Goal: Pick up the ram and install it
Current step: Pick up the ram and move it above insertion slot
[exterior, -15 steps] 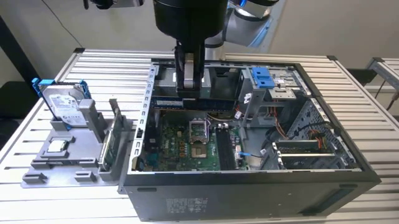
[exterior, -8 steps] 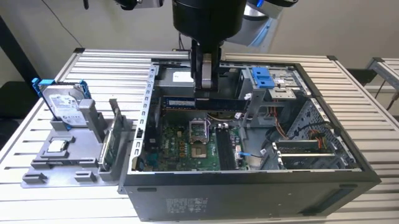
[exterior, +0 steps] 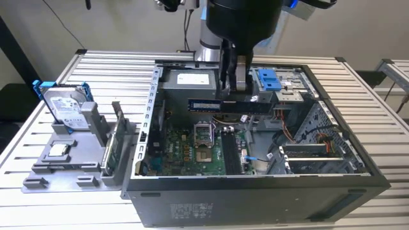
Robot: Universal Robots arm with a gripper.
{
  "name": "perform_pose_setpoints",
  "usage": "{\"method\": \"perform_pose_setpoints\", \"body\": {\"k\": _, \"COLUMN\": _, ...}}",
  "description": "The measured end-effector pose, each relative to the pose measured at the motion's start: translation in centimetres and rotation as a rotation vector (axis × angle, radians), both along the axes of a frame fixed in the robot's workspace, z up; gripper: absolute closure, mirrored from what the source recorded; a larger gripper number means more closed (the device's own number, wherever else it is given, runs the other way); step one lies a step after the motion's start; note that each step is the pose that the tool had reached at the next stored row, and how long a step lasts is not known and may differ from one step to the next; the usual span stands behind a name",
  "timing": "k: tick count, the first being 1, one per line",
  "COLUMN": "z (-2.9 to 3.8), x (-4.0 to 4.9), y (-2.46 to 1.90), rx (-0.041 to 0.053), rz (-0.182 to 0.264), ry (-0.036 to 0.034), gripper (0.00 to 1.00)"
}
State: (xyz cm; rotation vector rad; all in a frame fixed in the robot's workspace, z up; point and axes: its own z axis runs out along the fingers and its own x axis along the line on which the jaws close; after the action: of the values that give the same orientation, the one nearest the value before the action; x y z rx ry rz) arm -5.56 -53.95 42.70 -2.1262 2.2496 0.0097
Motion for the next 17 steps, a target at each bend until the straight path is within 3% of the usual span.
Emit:
{"method": "perform_pose_setpoints", "body": {"k": 11, "z": 0.00, "x": 4.32, "y": 0.00, "rx": 0.0000, "rz": 0.000, "ry": 0.0002, "gripper": 0.86}}
{"method": "perform_pose_setpoints", "body": {"k": 17, "z": 0.00, "x": 4.71, "y": 0.00, "rx": 0.0000, "rz": 0.000, "ry": 0.0002, "gripper": 0.86}}
